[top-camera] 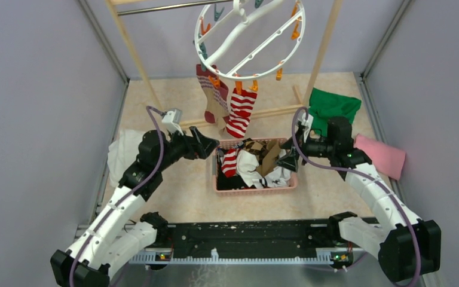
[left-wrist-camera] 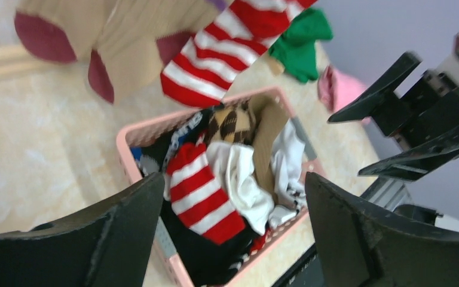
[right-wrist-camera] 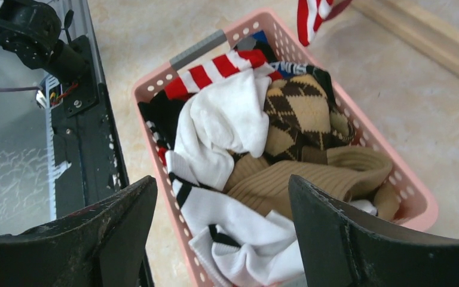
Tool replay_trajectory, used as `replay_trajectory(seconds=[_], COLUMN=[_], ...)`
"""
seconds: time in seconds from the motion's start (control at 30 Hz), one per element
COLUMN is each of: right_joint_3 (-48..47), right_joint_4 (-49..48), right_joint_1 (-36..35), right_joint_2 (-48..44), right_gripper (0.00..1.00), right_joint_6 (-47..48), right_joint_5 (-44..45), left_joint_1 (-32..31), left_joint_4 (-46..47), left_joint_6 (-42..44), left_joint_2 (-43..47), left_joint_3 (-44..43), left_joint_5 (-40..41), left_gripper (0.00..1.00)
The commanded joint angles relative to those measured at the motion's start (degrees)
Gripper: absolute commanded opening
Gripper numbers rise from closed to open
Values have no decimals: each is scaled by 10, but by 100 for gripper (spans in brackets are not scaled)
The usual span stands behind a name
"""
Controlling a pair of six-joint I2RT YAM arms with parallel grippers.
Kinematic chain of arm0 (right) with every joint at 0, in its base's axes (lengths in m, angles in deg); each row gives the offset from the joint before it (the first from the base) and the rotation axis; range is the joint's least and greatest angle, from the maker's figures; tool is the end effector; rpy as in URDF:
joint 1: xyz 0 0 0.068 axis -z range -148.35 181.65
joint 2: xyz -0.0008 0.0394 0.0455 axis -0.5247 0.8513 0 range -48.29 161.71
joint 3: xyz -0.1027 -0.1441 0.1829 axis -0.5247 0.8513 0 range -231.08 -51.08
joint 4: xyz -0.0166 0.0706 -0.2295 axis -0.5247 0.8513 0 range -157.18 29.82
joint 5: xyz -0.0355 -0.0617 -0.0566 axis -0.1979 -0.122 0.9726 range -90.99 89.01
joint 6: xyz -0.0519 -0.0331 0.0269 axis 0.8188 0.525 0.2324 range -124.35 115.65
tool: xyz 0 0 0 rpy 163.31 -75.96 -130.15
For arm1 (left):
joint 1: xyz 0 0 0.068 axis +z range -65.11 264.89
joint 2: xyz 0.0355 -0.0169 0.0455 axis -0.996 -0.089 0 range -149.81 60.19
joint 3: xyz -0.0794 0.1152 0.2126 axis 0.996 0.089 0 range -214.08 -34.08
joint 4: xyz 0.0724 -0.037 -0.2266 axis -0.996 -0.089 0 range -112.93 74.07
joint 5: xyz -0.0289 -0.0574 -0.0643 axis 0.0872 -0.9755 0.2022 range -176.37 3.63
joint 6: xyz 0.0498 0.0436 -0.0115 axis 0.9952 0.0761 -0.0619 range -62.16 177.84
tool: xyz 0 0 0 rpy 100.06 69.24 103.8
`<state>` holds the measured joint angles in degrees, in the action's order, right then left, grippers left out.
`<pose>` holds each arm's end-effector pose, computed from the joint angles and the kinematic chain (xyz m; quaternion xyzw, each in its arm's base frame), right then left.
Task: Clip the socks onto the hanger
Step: Pick up the sock from the bin.
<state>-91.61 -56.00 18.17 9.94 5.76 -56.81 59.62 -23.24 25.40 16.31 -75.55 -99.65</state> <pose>0.1964 0.0928 0.2609 -0.3884 0.6963 0.4160 0.4372 0.1691 -0.0935 0.3126 0.0268 0.7625 -0.3864 0.5182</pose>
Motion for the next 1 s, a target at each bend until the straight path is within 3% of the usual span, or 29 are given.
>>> replay_trajectory(seconds=[0.0, 0.13, 0.2, 0.37, 0.63, 0.8, 0.9, 0.97], right_joint_3=[-14, 4, 13, 40, 48, 51, 53, 54], right_joint_4=[57, 52, 39, -24, -47, -76, -84, -86], right_joint_1=[18, 29, 32, 47, 52, 52, 51, 51], right_joint_2=[-15, -27, -30, -38, -35, -33, -33, -34], right_gripper=[80, 79, 79, 78, 77, 77, 76, 76], right_joint_6=[17, -2, -11, -49, -72, -79, -86, -85], right_joint_5=[-4, -2, -2, 2, -5, -5, -12, -13], left_joint_1=[-1, -15, -52, -201, -327, -342, -345, -346], left_joint_4=[-83, -152, -185, -244, -364, -373, -397, -418], left_joint_6=[22, 20, 14, -20, -43, -35, -44, -50], left_joint_2=[-33, -75, -100, -168, -338, -414, -447, -463], left_joint_3=[-13, -38, -55, -103, -223, -253, -272, -288], left_joint_5=[-49, -50, -21, 122, 331, 380, 407, 425], left_gripper=[88, 80, 78, 70, 63, 63, 54, 53])
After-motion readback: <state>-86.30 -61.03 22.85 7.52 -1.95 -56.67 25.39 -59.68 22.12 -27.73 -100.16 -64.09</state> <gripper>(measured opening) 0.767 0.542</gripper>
